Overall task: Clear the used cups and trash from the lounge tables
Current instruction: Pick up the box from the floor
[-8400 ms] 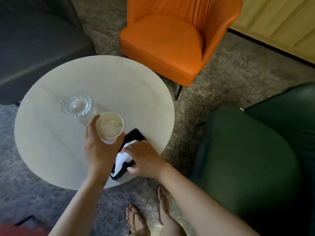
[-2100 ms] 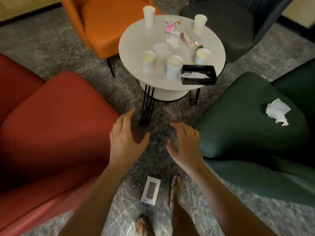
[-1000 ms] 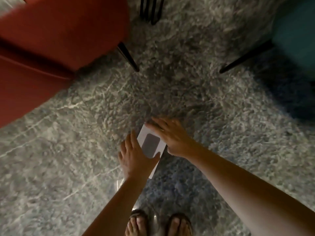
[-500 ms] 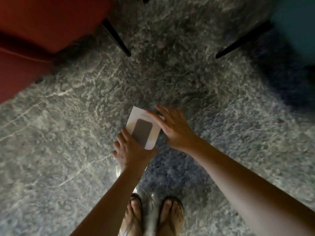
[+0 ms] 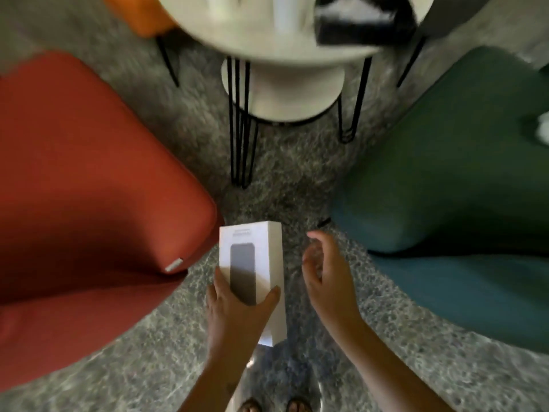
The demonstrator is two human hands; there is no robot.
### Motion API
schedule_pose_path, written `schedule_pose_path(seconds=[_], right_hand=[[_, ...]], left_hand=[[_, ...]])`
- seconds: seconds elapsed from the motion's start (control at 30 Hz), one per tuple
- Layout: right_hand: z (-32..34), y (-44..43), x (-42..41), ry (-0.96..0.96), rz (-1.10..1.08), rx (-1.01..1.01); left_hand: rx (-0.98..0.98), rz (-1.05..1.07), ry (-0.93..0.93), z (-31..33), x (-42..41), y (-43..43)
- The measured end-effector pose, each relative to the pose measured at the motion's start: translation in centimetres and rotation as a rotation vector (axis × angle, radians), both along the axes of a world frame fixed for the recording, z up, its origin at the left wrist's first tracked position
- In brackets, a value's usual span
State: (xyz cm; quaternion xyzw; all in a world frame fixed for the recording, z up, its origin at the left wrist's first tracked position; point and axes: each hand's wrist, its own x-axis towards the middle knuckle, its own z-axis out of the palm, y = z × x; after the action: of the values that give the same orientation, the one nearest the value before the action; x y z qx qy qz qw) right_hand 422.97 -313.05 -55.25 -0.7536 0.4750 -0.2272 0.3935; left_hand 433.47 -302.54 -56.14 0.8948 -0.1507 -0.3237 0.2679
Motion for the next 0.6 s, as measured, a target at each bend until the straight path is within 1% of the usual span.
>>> schedule_pose_path(seconds=[0.07,0.13,0.2,0.33,0.47,0.6], right_hand=[[4.1,-0.7,0.2,-0.039,-0.063,0.007],[7.7,-1.5,0.5,-0.084,-0.102,0.020],[11.3,-2.6,1.0,-0.130,-0.115,0.006],[17.7,-5.5,2.8,-0.173,-0.112,-0.045],[22.7,-9.0,5.4,-0.159,-0.109,-0.049],[26.1,-13.7,9.2,-0.173,-0.107,-0.059]], left_hand=[[-0.060,0.018,-0.009,4.7,0.9,-1.2],[-0.077,0.028,-0.010,9.1,2.1,-2.4],[-0.093,0.027,-0.020,13.1,3.7,-3.6],[-0.185,0.027,-0.059,20.0,7.1,-6.3],[-0.296,0.019,-0.066,25.5,11.1,-10.0],[-0.322,0.008,-0.077,28.6,16.0,-14.3]])
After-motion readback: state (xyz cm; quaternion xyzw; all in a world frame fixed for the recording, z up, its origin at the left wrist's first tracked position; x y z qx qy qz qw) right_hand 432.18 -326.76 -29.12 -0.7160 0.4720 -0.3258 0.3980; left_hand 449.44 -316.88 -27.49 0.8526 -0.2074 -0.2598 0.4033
